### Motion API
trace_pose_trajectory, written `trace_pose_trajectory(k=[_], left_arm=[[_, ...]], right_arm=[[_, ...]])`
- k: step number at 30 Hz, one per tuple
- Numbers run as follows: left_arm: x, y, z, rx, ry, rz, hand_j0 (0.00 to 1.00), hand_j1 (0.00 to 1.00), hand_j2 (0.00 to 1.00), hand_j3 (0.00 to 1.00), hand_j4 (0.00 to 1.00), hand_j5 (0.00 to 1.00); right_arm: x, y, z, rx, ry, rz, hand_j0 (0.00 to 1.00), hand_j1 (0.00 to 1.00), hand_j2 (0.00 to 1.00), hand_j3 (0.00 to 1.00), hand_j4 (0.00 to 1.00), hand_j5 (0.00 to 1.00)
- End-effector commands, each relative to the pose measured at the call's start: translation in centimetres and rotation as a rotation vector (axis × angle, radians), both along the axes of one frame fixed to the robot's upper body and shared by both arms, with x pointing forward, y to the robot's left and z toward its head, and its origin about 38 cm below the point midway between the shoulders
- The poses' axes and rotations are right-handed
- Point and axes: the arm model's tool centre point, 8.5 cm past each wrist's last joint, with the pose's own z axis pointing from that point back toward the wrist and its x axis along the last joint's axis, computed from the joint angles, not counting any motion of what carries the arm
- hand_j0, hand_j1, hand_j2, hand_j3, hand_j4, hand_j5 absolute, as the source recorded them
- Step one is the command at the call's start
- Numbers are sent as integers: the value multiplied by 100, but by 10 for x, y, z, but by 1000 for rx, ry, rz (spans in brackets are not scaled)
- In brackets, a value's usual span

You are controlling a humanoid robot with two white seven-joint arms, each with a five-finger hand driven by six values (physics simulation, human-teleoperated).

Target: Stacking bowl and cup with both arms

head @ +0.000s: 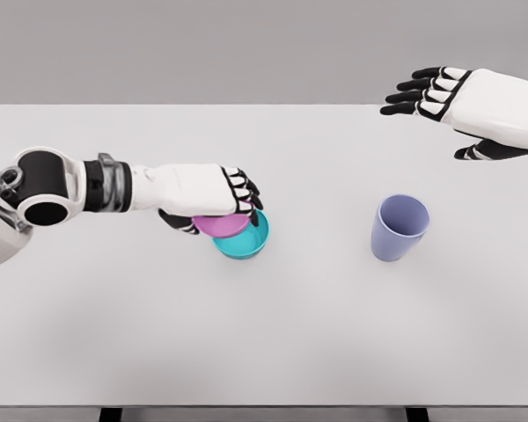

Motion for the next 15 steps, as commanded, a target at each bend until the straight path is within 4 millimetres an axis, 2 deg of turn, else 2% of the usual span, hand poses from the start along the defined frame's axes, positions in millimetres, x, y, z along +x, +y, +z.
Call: trace_pose_trajectory(k=[1, 15], left_arm=[[-1, -5, -4, 7, -3, -8, 71, 71, 71, 71, 71, 71], [-1, -16, -14, 23, -3, -24, 72, 72, 72, 72, 72, 72]], right_arm=[[0, 0, 1, 5, 1, -2, 100, 100, 100, 100, 100, 100], [0, -1, -1, 2, 7, -3, 100, 100, 100, 100, 100, 100]])
